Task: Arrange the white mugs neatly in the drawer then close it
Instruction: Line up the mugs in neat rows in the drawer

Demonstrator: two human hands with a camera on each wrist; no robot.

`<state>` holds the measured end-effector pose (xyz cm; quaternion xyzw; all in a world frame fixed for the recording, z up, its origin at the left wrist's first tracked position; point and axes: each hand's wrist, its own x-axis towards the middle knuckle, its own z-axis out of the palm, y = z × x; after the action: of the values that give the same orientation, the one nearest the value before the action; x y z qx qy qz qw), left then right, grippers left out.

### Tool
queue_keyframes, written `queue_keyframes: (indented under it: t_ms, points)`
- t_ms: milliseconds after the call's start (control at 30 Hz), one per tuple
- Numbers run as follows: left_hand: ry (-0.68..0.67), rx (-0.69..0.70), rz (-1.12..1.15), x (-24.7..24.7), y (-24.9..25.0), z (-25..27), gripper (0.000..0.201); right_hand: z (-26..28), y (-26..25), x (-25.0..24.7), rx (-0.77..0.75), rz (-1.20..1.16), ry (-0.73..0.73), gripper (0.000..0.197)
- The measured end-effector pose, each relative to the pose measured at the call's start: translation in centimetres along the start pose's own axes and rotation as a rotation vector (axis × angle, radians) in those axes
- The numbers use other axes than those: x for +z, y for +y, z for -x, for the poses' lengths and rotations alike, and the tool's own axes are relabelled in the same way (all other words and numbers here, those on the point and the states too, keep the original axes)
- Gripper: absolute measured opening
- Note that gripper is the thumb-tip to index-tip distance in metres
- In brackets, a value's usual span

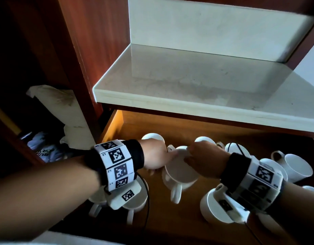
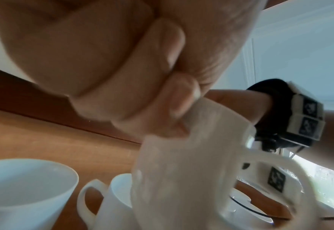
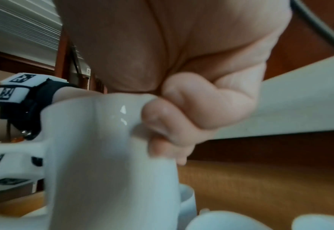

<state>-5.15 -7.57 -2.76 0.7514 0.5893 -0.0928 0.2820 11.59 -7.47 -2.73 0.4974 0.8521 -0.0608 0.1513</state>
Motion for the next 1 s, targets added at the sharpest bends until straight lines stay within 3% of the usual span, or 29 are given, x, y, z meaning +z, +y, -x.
queue_keyframes:
  t_ms: [67,167,233,567,1000]
  points:
    - [0.027,-0.002,-0.003,-0.5,0.0,0.3,0.077,-0.5,-0.7,2.0,-0.034,0.053,-0.116,0.037]
    - [0.182,0.025,-0.001,-1.2,-1.0,0.2,0.07,-1.7,-1.6,4.5,-0.044,0.067,-0.245,0.038]
    - [0.216,0.024,0.036,-1.2,-1.8,0.1,0.067,-2.4,-2.3,5.6,-0.061,0.083,-0.299,0.037]
    - [0.185,0.02,-0.038,-0.2,-4.4,0.3,0.067,-4.1,-4.0,6.9,-0.002,-0.029,-0.366,0.033]
    - [0.108,0.045,-0.104,0.1,-2.8,0.4,0.064,-3.7,-4.2,6.9,-0.003,-0.163,-0.413,0.04]
